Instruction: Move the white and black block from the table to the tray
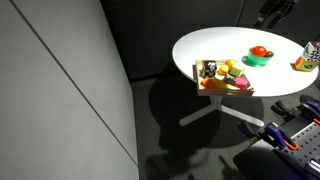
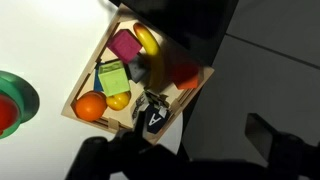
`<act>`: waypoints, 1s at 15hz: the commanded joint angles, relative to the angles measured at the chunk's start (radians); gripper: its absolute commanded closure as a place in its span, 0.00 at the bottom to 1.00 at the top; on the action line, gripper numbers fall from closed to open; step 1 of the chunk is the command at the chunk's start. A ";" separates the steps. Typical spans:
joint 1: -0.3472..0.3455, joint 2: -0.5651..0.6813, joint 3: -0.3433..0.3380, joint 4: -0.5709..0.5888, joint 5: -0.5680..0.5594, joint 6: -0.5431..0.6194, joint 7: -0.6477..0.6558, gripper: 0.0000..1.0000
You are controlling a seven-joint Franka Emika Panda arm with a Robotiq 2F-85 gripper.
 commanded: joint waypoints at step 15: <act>-0.074 0.074 0.032 0.091 -0.033 -0.034 0.040 0.00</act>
